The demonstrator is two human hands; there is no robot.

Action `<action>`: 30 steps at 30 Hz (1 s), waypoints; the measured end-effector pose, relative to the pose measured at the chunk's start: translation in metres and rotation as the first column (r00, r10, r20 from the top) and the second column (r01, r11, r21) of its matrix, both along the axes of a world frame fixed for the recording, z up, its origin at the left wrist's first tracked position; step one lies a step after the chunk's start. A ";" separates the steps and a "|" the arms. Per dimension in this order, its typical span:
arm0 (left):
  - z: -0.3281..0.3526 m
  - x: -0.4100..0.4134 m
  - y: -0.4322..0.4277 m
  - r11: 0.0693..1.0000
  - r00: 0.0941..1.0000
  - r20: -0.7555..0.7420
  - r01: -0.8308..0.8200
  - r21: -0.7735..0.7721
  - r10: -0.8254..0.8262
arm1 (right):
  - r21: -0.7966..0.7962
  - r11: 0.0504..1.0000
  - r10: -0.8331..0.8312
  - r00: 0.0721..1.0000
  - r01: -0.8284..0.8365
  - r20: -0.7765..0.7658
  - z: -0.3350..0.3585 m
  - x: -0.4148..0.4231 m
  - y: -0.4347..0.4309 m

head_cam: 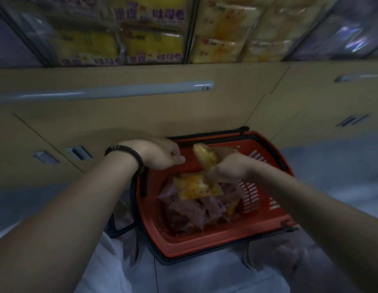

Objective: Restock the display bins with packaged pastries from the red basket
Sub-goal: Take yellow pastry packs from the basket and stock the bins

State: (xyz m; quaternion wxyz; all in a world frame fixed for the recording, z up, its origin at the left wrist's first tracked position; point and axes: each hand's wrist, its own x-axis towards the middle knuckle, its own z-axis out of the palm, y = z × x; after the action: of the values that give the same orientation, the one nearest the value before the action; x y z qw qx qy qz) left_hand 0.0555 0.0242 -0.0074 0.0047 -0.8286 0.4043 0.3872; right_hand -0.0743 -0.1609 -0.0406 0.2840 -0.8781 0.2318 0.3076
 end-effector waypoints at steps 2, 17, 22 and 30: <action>0.000 -0.005 -0.003 0.990 0.994 -0.099 -0.066 -0.124 0.054 | 0.009 0.995 -0.098 0.988 0.098 0.116 0.029 -0.010 -0.021; 0.003 -0.028 -0.026 0.786 0.820 -0.502 -0.492 -0.375 0.273 | 0.450 0.851 -0.465 0.788 0.271 0.404 0.054 -0.026 -0.070; 0.002 -0.035 -0.033 0.548 0.612 -0.691 -0.754 -0.363 0.385 | 0.653 0.676 -0.648 0.698 0.343 0.304 0.063 -0.034 -0.077; -0.006 -0.043 -0.044 0.386 0.488 -0.811 -0.850 -0.359 0.323 | 0.636 0.754 -0.528 0.725 0.163 0.441 0.051 -0.036 -0.068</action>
State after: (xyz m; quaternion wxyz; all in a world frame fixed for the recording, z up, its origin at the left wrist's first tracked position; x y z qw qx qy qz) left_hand 0.0121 -0.0194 -0.0135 -0.6096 -0.6627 0.1475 0.4091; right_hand -0.1106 -0.2285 0.0104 0.6387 -0.7435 0.1979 0.0069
